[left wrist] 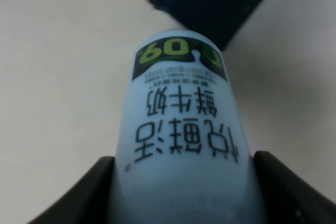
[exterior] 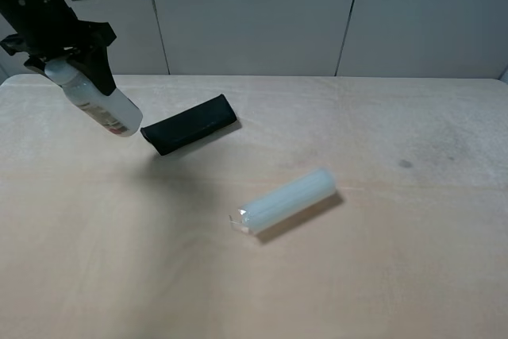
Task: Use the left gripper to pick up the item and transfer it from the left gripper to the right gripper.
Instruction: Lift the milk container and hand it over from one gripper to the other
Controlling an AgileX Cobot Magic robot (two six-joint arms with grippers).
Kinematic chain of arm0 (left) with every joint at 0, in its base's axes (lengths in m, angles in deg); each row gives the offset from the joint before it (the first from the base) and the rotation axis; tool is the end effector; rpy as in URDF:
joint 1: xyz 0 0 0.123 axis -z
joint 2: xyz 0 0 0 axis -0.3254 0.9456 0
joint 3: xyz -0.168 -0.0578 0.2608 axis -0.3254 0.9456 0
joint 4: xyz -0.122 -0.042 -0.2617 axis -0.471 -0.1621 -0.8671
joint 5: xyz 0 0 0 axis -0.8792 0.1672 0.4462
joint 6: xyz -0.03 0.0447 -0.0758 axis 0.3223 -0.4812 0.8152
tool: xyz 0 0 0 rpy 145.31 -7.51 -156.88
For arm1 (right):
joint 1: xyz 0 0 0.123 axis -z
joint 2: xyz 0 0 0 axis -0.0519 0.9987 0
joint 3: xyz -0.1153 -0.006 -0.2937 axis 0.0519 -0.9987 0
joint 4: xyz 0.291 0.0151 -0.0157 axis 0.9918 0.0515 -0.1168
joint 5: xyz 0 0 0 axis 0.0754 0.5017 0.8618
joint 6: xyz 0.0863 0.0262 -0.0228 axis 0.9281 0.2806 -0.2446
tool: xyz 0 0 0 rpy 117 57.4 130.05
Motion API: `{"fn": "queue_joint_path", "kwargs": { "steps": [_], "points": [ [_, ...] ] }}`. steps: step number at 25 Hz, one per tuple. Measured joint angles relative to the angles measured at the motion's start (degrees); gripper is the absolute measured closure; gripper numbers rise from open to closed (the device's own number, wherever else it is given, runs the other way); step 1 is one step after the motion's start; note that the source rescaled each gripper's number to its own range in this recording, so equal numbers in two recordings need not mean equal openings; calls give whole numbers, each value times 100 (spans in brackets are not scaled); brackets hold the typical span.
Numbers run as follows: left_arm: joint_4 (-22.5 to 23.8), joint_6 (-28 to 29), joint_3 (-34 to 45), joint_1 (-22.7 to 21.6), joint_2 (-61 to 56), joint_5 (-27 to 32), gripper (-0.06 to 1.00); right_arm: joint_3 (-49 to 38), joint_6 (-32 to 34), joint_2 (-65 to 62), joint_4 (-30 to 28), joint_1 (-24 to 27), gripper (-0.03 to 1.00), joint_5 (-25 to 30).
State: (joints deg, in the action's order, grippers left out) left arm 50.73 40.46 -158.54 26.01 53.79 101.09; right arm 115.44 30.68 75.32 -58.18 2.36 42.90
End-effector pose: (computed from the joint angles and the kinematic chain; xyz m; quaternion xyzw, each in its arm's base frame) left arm 0.4066 -0.0686 0.2735 0.1245 0.9808 -0.0996 0.1125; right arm 0.0038 0.0028 0.2966 -0.0221 0.8430 0.0093 0.5374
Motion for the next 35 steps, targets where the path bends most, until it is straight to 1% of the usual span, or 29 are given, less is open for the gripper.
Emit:
{"fn": "queue_joint_path", "kwargs": {
  "steps": [4,11,17,18,25,30,35],
  "points": [
    [-590,-169,0,0,0,59,92,0,0,0,0,0,-3,0],
    [-1889,-449,0,0,0,167,92,0,0,0,0,0,-3,0],
    [-2808,-758,0,0,0,316,92,0,0,0,0,0,-3,0],
    [-3022,-820,0,0,0,356,92,0,0,0,0,0,-3,0],
    [-3468,-1008,0,0,0,415,92,0,0,0,0,0,-3,0],
    [-3884,-1142,0,40,11,415,92,0,0,0,0,0,-3,0],
    [-3953,-1235,0,395,148,415,92,0,0,0,0,0,-3,0]
  ]
}}
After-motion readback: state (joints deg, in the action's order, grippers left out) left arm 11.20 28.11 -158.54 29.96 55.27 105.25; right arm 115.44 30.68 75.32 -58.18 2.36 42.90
